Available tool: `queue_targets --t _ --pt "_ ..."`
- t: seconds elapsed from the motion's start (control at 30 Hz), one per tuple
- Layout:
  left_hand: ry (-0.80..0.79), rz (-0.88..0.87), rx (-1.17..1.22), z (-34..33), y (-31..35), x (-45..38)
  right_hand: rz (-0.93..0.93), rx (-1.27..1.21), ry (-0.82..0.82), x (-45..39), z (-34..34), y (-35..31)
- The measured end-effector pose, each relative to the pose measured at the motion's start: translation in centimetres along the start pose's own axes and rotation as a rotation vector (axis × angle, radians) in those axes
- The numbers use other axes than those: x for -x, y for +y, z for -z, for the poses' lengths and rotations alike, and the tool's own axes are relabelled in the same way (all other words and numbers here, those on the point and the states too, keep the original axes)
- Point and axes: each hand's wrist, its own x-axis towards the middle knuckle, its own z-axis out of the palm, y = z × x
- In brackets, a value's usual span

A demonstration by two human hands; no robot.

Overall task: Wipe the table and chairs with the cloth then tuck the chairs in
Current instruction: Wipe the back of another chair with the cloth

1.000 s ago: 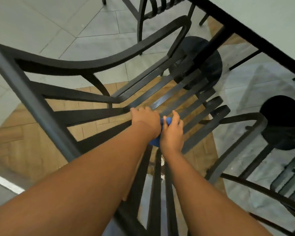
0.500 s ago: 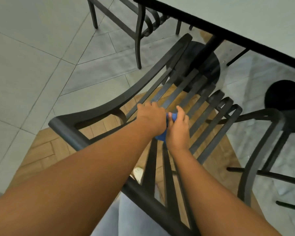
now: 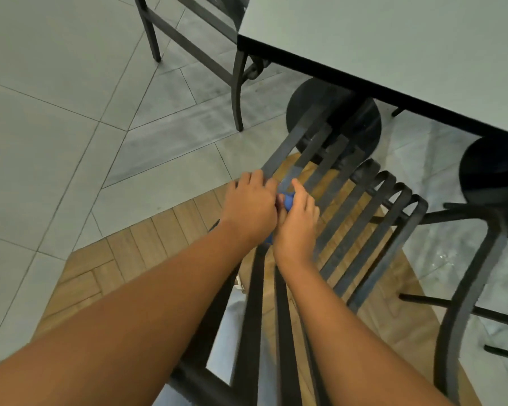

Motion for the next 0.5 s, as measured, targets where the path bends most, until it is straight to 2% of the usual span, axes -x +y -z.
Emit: queue_targets --t 0.23,0.5 --pt "0.020 0.048 0.025 1.5 -4.7 -2.5 0.084 0.045 0.067 -2.5 -1.9 -5.6" --pt "-0.058 -0.016 0.017 4.5 -12.7 -6.4 -0.006 0.262 -0.056 -5.3 -5.3 -11.8"
